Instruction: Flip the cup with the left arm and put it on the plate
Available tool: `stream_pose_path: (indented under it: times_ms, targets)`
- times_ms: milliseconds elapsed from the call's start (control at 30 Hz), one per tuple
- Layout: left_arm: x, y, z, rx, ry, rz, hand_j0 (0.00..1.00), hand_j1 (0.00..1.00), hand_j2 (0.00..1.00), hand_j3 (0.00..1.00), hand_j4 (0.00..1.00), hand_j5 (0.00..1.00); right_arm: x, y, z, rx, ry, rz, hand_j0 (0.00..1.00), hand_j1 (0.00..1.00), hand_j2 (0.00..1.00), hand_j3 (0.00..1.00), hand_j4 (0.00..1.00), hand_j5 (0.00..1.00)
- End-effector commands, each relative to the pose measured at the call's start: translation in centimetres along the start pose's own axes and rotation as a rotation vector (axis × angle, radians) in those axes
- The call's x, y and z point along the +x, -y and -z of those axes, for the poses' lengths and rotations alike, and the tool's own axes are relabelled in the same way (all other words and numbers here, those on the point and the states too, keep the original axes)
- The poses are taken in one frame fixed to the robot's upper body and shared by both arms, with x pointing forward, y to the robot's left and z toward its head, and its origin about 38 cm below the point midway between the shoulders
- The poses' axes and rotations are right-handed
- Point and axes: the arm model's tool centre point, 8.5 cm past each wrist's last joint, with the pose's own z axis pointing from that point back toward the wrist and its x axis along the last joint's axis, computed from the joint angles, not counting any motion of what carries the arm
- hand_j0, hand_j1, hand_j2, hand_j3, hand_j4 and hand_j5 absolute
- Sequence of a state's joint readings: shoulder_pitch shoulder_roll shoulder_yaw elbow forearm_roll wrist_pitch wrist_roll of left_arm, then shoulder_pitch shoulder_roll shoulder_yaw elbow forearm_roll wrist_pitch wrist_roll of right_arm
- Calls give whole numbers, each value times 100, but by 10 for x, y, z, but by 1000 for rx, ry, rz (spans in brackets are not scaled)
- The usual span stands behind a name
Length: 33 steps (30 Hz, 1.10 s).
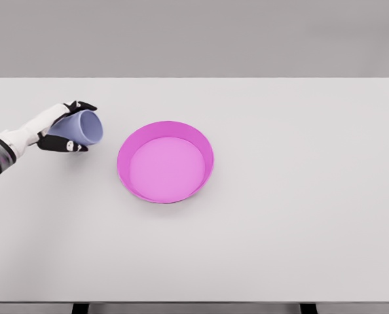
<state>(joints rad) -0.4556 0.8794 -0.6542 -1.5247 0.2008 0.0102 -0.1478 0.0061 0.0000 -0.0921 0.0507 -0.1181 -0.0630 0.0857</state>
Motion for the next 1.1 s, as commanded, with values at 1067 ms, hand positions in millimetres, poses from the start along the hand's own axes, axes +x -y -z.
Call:
stream_pose_path:
  times_ms: [1067]
  targets:
    - [62,6,11,-2,289,-561,78,78,78,78,78,78,0,0,0,0,0,0,100,100,100,100,100,100]
